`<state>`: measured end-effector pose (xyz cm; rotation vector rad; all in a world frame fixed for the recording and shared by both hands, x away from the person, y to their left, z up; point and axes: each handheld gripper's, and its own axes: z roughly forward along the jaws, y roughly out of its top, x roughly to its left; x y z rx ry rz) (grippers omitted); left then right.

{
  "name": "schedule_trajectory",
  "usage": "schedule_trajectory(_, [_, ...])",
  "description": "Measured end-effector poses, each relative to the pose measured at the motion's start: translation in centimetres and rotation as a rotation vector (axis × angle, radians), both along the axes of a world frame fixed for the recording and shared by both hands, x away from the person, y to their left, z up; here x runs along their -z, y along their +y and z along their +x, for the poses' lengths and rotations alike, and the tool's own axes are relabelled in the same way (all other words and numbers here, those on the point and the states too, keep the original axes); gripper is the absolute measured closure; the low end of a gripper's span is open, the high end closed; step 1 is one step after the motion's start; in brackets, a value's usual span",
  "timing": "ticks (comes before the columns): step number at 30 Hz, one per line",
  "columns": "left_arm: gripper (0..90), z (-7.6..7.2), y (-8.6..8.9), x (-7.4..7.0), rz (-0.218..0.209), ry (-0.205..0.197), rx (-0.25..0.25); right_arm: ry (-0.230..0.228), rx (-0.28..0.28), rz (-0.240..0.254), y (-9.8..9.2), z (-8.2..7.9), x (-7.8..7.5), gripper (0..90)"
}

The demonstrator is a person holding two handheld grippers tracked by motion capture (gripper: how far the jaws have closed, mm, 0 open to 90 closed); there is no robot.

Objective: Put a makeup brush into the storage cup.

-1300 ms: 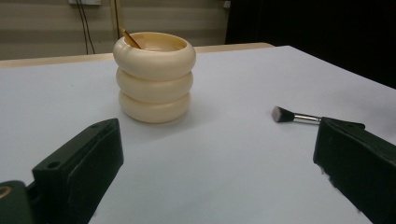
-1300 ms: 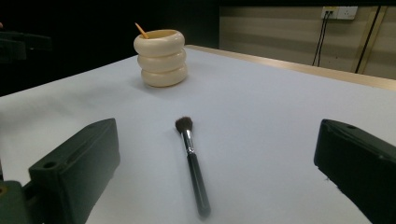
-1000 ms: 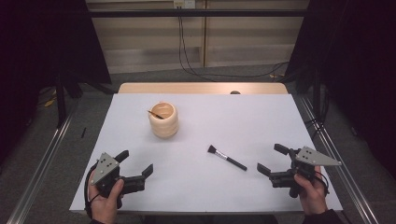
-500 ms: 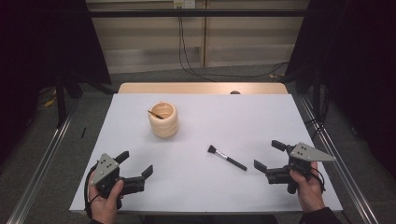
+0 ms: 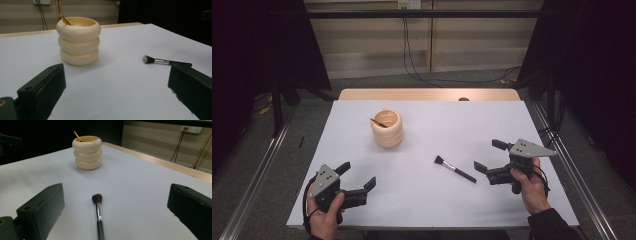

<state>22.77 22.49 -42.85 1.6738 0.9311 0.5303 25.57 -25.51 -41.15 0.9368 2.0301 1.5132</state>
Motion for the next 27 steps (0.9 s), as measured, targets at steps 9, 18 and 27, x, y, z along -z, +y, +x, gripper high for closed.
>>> schedule_trajectory(9, [1.7, 0.2, 0.0, 0.1, 0.019, 0.003, 0.016, -0.004, -0.007, -0.009, 0.8, 1.9, -0.7, 1.0])
schedule_trajectory(18, [1.8, 0.4, 0.2, 0.2, 0.017, 0.012, 0.019, -0.004, -0.027, -0.033, 1.9, 3.6, -1.9, 1.2])
schedule_trajectory(27, [1.9, 0.6, 0.0, 0.2, 0.009, 0.011, 0.03, -0.004, -0.03, -0.044, 2.3, 5.0, -2.6, 1.8])
